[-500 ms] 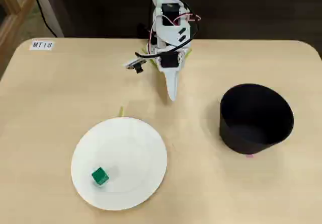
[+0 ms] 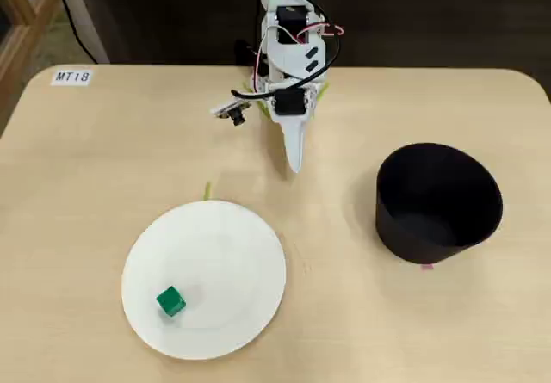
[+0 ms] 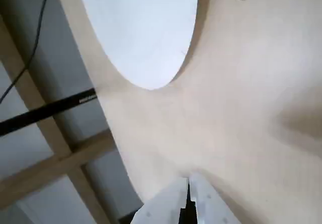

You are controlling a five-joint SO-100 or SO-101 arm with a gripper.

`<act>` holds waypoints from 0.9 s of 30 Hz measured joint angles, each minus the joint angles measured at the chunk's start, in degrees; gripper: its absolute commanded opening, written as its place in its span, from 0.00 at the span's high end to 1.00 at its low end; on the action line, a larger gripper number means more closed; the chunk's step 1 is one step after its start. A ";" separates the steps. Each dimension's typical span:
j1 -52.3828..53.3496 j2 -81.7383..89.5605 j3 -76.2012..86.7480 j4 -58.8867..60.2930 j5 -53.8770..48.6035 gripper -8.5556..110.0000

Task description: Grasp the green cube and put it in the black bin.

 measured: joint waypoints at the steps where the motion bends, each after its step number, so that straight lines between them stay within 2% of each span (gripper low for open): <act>1: 0.00 0.00 0.00 0.00 0.00 0.93; 5: 0.00 -0.18 -2.20 2.99 -1.23 0.93; 9: 0.00 -3.78 -15.12 10.28 -2.55 0.93; 15: -1.41 -30.41 -44.91 18.63 -6.06 0.93; 21: 0.79 -58.54 -73.83 26.10 -14.50 0.93; 27: 5.89 -77.08 -90.70 29.53 -23.29 0.93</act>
